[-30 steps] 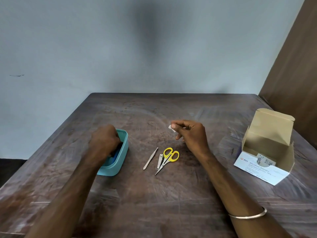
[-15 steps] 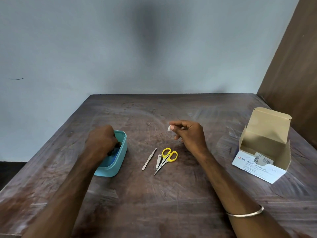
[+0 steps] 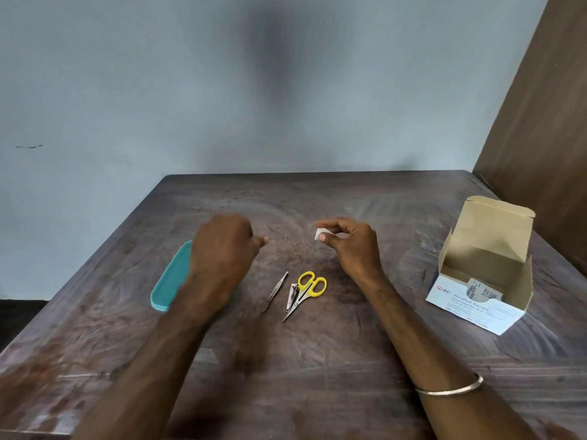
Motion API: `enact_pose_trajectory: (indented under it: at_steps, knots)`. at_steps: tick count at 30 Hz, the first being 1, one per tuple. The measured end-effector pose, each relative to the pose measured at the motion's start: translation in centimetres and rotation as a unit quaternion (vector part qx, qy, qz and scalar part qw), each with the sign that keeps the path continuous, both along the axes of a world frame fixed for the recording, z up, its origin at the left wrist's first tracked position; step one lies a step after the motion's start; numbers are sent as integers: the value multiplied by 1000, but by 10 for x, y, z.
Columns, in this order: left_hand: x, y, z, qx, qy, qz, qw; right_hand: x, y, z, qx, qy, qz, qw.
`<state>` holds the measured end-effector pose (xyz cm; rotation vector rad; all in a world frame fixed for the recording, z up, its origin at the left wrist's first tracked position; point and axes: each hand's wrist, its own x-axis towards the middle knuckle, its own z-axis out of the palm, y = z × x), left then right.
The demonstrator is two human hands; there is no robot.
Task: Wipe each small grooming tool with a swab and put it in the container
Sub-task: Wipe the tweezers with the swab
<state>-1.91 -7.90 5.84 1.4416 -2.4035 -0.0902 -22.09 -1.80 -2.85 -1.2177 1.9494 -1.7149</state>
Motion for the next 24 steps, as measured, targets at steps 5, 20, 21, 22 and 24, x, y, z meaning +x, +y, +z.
enact_pose_trajectory:
  at_steps: [5,20,21,22,24]
  knots:
    - [-20,5,-24,58,-54,-27,996,0,-1,-2,-4,-1,18,1000]
    - [-34,3,-55,98,-85,-36,991,0,-2,-4,0,49,14,999]
    - [-34,1,-54,101,-76,-35,991,0,-2,-5,6,54,18,998]
    - [-35,-1,-51,105,-63,-33,992,0,-3,-5,12,59,21,998]
    - [-38,-6,-45,102,-15,-38,994,2,-3,-6,22,65,24,997]
